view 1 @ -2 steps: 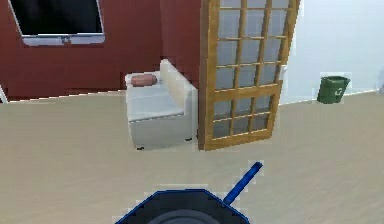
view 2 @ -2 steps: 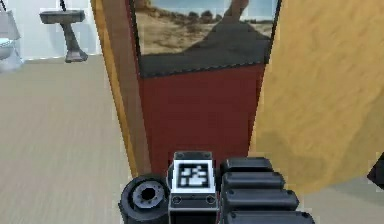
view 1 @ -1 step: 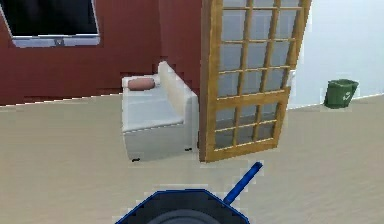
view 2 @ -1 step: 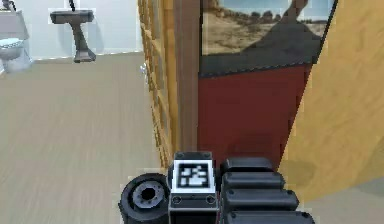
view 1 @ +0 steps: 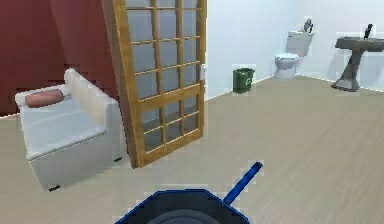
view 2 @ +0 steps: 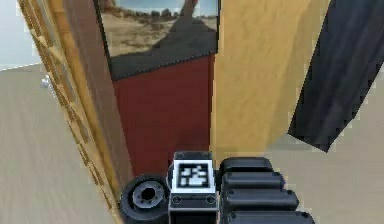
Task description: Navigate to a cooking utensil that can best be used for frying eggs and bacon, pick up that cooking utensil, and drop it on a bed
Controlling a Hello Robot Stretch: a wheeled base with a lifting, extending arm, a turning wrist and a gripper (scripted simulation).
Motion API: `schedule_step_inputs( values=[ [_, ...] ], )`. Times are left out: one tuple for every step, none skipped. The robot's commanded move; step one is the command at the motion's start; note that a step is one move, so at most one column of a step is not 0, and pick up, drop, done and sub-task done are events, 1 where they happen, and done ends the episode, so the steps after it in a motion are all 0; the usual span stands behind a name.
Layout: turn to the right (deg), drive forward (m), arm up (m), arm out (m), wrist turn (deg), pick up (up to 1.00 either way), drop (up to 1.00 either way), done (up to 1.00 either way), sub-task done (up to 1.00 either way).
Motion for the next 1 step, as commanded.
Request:
schedule_step_inputs(
  values=[
    [0.0,0.5,0.0,0.0,0.0,0.0,0.0,0.0,0.0]
  ],
)
